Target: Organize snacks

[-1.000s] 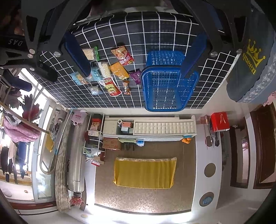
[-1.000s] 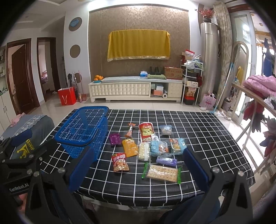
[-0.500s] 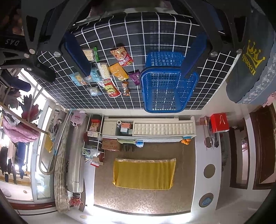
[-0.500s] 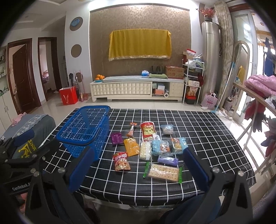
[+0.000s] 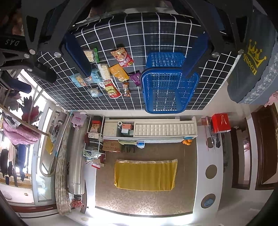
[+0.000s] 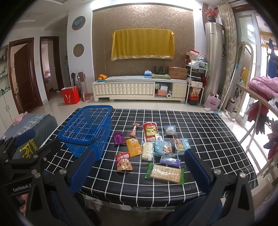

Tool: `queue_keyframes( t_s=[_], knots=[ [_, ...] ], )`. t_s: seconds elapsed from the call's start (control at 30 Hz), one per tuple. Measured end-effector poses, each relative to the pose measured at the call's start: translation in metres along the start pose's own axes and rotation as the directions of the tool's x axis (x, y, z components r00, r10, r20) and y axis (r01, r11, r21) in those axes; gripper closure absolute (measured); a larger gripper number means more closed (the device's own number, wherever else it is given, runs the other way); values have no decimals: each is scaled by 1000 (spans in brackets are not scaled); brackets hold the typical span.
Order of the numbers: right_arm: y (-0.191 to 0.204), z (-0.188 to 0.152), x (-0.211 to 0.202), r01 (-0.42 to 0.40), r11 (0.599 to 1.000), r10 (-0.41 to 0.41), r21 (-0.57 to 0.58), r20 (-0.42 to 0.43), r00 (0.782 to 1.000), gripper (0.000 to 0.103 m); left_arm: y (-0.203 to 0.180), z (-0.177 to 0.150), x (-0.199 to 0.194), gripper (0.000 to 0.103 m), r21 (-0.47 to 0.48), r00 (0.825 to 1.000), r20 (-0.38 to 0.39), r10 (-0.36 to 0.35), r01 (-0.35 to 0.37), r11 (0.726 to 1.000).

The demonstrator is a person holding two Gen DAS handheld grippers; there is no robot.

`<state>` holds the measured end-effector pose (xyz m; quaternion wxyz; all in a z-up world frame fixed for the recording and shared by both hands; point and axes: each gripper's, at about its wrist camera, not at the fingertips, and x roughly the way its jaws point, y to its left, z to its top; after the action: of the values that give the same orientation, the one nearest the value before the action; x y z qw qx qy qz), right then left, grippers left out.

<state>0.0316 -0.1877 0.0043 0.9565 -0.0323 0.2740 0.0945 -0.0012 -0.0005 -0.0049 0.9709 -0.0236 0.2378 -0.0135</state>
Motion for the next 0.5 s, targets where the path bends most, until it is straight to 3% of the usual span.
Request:
queue_keyframes(
  t_s=[0.5],
  knots=[
    [1,-2,0,-1,1000,1,-4,-5,1000,0,0,-1,-2,0,0,1000,-5,-1,1,1000]
  ],
)
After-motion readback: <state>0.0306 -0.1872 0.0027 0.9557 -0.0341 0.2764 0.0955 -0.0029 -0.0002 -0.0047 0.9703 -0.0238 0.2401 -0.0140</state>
